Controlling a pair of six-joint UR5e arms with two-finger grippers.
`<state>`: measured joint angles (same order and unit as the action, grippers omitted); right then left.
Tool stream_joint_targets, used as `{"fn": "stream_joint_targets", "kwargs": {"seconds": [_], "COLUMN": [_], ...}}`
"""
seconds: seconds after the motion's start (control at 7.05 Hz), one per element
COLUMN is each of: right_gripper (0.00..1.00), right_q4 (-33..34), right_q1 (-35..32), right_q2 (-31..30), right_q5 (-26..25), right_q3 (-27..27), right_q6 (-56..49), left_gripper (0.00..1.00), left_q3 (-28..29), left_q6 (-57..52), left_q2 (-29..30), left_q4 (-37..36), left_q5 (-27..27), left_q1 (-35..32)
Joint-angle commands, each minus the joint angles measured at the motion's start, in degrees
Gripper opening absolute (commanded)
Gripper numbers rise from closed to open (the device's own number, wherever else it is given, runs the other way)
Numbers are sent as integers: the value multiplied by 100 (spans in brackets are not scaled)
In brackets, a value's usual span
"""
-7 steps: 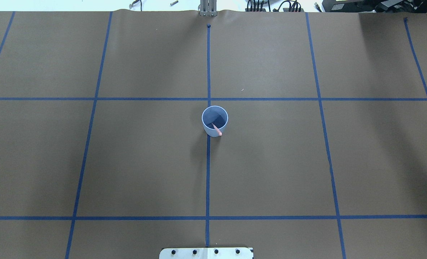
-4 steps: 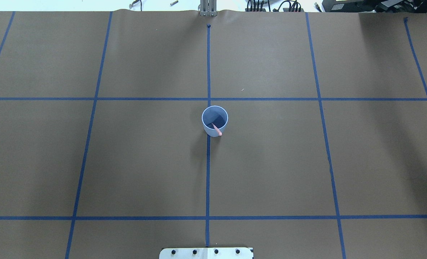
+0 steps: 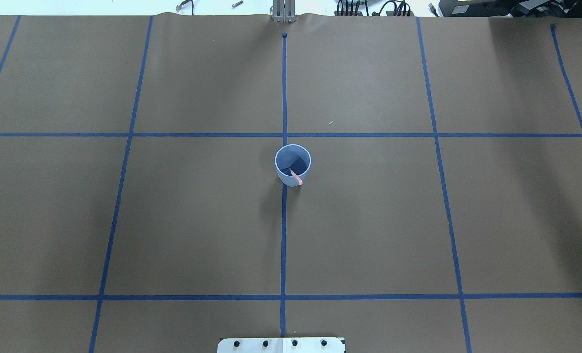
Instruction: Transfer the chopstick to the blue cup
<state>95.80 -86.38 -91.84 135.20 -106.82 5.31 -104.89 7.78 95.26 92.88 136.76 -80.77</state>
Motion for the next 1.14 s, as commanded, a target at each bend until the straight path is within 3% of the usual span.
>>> {"fn": "stream_joint_targets", "kwargs": {"seconds": [0.0,0.99], "right_gripper": [100,100], "right_q4": [0,0], "right_q1": [-2,-2], "right_q2": [16,8], "right_q5": [-20,-29], "right_q3": [12,47], "right_q6": [5,14], "left_gripper": [98,98], "left_q3": [-5,39], "left_q6": [30,-23], "left_q2": [19,37], "left_q4": [90,81], "left_q5": [0,-17], "left_q1": [-1,8]}}
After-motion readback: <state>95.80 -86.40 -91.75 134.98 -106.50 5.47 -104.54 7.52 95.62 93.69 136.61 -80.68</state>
